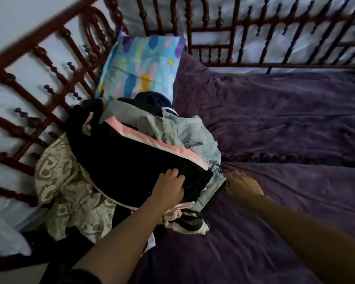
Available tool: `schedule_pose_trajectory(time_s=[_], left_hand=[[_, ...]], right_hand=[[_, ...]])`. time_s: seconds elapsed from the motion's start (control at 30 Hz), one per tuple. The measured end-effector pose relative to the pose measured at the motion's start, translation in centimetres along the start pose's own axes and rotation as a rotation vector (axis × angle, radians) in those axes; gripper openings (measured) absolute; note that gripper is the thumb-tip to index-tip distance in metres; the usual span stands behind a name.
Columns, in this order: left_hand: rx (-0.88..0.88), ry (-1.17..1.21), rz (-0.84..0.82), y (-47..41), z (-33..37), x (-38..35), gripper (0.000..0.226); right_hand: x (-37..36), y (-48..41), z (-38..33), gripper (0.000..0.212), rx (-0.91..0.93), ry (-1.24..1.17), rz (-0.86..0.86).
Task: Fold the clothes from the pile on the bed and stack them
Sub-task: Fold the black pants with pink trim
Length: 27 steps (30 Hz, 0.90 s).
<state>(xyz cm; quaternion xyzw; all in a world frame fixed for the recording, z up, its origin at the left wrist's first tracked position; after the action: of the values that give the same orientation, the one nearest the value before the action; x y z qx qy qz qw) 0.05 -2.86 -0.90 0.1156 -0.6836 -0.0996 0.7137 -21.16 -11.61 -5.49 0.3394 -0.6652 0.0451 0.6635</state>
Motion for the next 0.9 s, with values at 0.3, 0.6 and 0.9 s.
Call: schedule_pose_trajectory(time_s=[0.3,0.6,0.9], left_hand=[[-0.211,-0.197,0.021,-11.1,-5.7,-6.8,0.035],[-0.153,0.841,0.254,-7.7,-11.2,2.9,0.020],[-0.028,0.883,0.054,-2.3,-13.4,12.6,0.048]], right_hand=[[-7.3,-5.5,-3.4,0.053,-0.233,-0.210,-0.039],[-4.2,-10.8,-8.6,0.081,-0.227,-0.720,0.016],[6.7,-5.0,-7.9,0.025,-0.171,-1.393,0.341]])
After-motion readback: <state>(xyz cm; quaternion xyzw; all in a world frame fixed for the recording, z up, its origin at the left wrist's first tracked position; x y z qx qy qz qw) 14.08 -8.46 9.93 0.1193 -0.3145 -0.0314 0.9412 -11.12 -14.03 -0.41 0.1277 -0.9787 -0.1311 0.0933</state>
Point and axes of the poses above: each hand's wrist, its own y-axis away from the middle knuckle, its own x-axis out of the back of the hand, z = x × y, the point moved 3 cm from there along -y, towards the middle knuckle, and after that the axes turned 2 degrees about y, right-handed, at the moved point
